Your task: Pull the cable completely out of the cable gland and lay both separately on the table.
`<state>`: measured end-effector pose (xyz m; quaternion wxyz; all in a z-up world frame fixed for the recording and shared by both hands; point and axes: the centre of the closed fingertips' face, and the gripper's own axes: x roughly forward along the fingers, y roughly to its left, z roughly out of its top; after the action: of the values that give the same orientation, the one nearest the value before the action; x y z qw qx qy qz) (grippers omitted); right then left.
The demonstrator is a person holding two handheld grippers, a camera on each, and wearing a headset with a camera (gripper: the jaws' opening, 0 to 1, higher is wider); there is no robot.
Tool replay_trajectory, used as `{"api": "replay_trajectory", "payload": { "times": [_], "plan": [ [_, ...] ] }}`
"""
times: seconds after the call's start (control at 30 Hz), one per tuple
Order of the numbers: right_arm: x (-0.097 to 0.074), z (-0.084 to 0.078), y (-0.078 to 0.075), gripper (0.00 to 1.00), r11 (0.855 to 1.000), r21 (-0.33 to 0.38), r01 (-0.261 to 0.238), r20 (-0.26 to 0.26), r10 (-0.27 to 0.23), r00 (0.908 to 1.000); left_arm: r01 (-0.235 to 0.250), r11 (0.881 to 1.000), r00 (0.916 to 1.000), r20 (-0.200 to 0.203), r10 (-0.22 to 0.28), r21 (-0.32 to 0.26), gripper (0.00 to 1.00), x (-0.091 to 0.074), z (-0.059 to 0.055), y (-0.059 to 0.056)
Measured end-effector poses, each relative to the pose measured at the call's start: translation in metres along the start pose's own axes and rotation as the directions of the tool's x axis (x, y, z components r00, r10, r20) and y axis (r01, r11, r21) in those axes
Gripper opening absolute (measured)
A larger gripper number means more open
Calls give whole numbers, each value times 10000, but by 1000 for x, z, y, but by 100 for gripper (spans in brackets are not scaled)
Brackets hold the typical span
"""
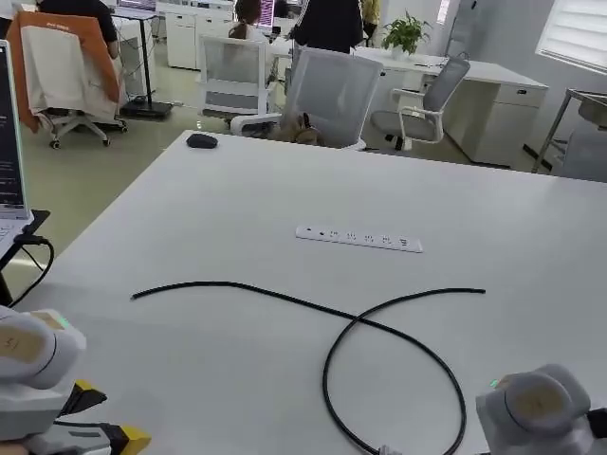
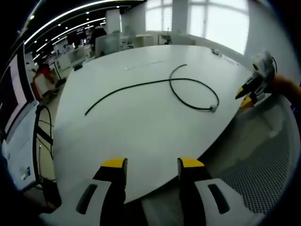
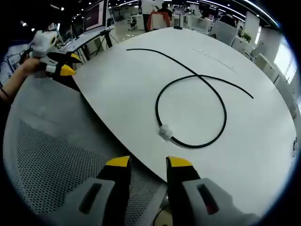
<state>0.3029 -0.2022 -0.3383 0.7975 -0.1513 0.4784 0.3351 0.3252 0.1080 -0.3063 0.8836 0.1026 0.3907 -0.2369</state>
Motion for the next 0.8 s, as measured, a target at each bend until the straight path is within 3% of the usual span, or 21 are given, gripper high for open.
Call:
{"api": "replay_trajectory", "payload": {
  "times": [0.6,0.73,0.8],
  "plan": [
    [0,1,1,29,10000,-38,-64,19,64,10000,52,10000,9999,-147,-51,65,45,1,-2,-1],
    [0,2,-1,29,10000,-39,-58,69,58,10000,312,9992,9993,-207,-307,256,46,1,1,-6],
    [-1,3,-2,29,10000,-23,-23,95,23,10000,502,9983,9987,-51,-501,297,48,0,8,-10]
  ]
}}
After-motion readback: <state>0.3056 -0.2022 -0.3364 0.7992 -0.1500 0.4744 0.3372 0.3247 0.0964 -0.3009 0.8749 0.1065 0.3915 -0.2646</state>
